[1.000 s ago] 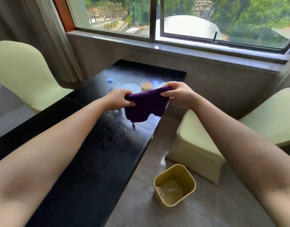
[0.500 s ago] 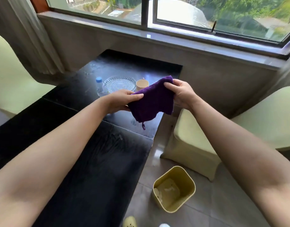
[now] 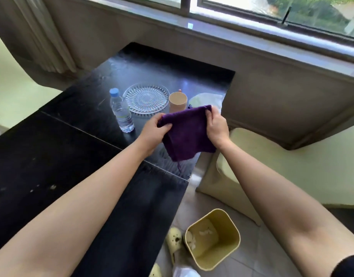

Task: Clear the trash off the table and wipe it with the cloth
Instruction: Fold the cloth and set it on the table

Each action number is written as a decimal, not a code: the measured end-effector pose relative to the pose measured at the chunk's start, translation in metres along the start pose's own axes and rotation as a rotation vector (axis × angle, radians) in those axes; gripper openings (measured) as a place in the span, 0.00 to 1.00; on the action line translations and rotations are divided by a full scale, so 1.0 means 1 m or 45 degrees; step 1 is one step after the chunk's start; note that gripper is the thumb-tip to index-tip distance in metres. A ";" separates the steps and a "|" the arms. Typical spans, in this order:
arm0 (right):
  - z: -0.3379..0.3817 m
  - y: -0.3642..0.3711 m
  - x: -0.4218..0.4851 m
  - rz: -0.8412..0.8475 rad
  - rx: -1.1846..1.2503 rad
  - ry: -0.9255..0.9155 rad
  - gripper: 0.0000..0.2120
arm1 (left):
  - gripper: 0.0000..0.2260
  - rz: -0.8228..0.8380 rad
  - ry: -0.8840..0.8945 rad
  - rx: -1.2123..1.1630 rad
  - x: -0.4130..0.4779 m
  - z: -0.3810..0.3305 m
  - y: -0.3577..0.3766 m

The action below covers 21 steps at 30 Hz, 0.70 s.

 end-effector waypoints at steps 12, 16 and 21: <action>-0.071 0.111 0.023 0.641 -0.543 -0.376 0.16 | 0.09 -0.465 -0.805 -0.313 0.002 0.165 0.024; -0.086 0.145 0.026 0.717 -0.582 -0.409 0.17 | 0.07 -0.541 -0.830 -0.176 0.017 0.181 0.015; -0.091 0.174 0.033 0.755 -0.678 -0.544 0.16 | 0.05 -0.563 -0.789 0.224 0.040 0.196 -0.005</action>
Point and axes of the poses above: each hand's wrist, its own x-axis towards the middle knuckle, its own y-axis out of the palm, z = x × y, the point moved 6 cm from there along x, towards the middle knuckle, and after that the axes turned 9 degrees about -z, right-handed, at the moved point
